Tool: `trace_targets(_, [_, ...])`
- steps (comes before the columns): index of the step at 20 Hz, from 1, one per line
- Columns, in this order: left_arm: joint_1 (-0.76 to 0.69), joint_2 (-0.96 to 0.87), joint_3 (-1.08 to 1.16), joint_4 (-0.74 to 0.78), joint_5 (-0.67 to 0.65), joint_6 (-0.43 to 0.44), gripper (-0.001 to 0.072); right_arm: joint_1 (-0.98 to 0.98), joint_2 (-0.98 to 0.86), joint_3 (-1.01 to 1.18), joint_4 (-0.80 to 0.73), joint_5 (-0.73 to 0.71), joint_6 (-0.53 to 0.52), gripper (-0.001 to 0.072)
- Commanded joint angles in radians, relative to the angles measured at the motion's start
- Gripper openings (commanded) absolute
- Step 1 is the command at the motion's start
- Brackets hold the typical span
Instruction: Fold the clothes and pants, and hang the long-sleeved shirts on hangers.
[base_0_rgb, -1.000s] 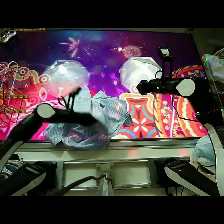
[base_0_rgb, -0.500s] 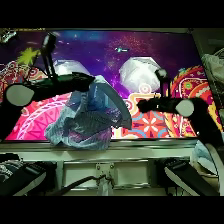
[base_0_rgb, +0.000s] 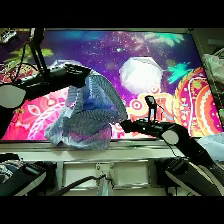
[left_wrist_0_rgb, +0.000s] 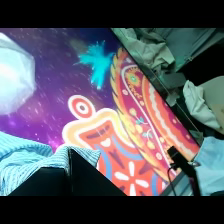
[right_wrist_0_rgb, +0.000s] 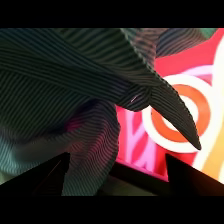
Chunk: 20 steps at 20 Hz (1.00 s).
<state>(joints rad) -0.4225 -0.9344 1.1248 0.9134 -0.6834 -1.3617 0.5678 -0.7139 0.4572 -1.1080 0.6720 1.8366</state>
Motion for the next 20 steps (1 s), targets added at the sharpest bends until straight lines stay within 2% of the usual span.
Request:
trace_targets(1, [0.001, 0.025, 0.002, 0.008, 0.003, 0.0, 0.001, 0.037, -0.072, -0.029, -0.138, -0.184, 0.163, 0.0702])
trace_targets(3, [0.0, 0.049, 0.002, 0.04, 0.003, 0.0, 0.001, 0.007, -0.129, -0.029, -0.161, -0.188, 0.116, 0.0702])
trace_targets(6, [0.0, 0.067, 0.002, 0.048, 0.003, 0.0, 0.001, 0.006, -0.204, -0.029, -0.114, -0.229, 0.029, 0.0702])
trace_targets(9, [0.0, 0.068, 0.002, 0.048, 0.003, 0.0, 0.001, 0.006, -0.27, 0.022, -0.122, -0.276, 0.001, 0.0702])
trace_targets(12, [0.0, 0.068, 0.002, 0.056, 0.003, 0.0, 0.0011, 0.006, -0.336, 0.12, -0.118, -0.272, -0.071, 0.0701])
trace_targets(16, [0.001, 0.068, 0.002, 0.056, 0.007, 0.0, 0.001, 0.006, -0.435, 0.217, -0.08, -0.264, -0.093, 0.0682])
trace_targets(18, [0.001, 0.068, 0.002, 0.056, 0.023, 0.0, 0.001, 0.006, -0.479, 0.242, -0.033, -0.24, -0.105, 0.0558])
trace_targets(20, [0.001, 0.068, 0.002, 0.056, 0.052, 0.0, 0.001, 0.013, -0.495, 0.246, -0.015, -0.196, -0.105, 0.0401])
